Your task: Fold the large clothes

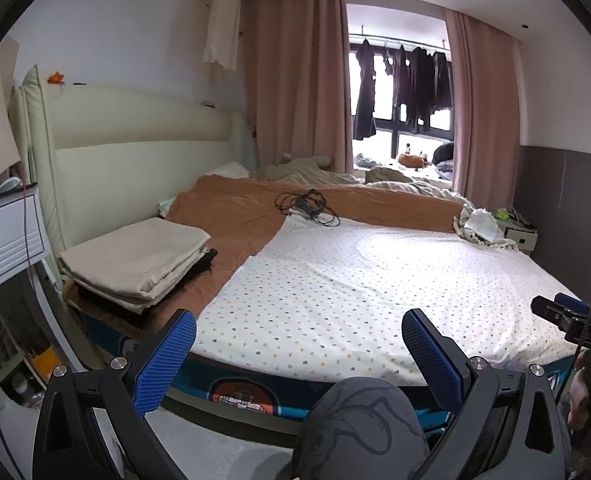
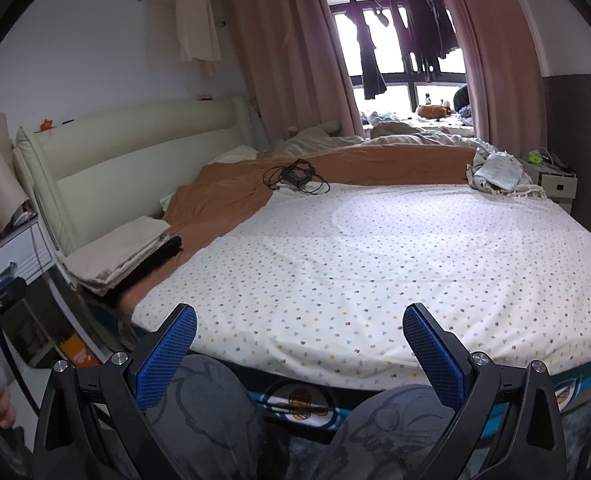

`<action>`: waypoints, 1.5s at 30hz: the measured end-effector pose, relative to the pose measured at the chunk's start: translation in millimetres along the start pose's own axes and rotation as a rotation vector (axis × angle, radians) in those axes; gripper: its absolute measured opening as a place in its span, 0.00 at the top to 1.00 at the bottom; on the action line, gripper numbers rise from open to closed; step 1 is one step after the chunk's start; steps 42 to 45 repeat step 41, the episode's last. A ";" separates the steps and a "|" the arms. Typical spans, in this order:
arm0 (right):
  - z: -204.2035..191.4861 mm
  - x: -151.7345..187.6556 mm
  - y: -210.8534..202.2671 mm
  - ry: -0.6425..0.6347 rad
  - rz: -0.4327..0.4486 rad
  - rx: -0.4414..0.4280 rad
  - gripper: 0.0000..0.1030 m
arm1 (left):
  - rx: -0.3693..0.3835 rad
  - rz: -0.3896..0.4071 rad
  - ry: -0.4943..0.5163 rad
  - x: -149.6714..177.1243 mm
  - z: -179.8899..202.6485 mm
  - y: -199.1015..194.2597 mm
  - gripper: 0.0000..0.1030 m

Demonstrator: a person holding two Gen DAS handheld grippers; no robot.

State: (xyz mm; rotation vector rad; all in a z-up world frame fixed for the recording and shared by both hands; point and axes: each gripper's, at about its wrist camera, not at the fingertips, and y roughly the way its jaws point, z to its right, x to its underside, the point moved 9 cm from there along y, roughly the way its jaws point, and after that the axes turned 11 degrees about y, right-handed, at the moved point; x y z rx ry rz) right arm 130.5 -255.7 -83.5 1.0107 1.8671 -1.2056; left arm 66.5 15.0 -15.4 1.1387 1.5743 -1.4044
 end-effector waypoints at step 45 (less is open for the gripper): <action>3.2 0.8 -22.1 0.013 0.018 0.020 0.00 | -0.006 0.008 0.003 -0.7 5.4 -14.3 0.00</action>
